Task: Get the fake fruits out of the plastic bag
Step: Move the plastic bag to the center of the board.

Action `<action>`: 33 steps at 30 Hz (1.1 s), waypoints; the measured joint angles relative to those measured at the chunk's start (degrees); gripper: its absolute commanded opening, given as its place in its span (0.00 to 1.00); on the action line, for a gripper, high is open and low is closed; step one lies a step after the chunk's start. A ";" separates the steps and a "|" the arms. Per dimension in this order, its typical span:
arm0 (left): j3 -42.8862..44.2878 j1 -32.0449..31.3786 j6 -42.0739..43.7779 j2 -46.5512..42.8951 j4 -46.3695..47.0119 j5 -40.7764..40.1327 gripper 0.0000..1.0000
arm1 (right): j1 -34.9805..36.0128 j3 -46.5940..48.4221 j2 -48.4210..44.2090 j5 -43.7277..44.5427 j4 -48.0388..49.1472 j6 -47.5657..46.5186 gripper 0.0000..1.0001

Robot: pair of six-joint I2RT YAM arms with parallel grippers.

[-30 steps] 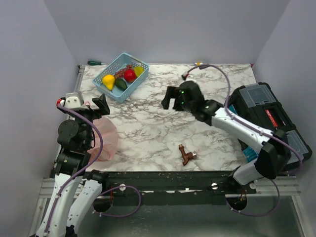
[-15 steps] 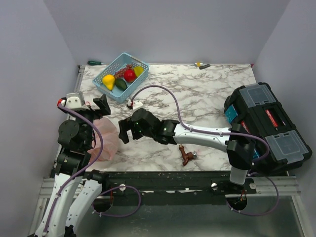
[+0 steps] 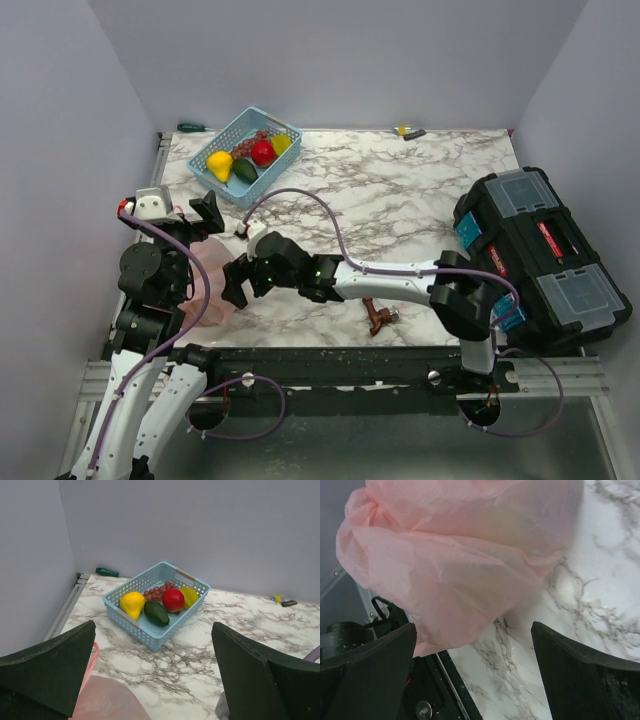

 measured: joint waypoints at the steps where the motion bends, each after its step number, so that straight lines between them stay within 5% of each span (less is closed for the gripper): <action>1: 0.00 0.00 0.00 0.00 0.00 0.00 0.99 | 0.46 0.00 1.03 -0.72 0.92 -0.07 0.99; 5: -0.11 0.00 0.02 0.00 0.22 -0.02 0.99 | 2.40 0.22 5.07 -2.86 3.37 0.26 0.90; 9: -0.17 0.00 0.02 0.72 0.37 0.02 0.99 | 3.15 0.98 7.78 -2.97 4.24 2.32 0.68; 12: -0.17 0.00 0.00 1.40 0.35 0.07 0.99 | 3.26 1.14 8.41 -2.54 4.48 3.56 0.37; 14: -0.17 0.00 0.00 1.46 0.37 0.07 0.99 | 3.26 0.70 8.28 -1.25 5.86 4.11 0.25; 25: -0.20 0.00 -0.07 1.53 0.48 1.27 0.99 | 2.05 -11.28 2.36 4.68 11.65 6.40 0.03; 33: -0.20 -0.39 -0.74 2.97 0.46 3.32 0.99 | -2.60 -24.76 -7.91 4.57 15.69 4.79 0.03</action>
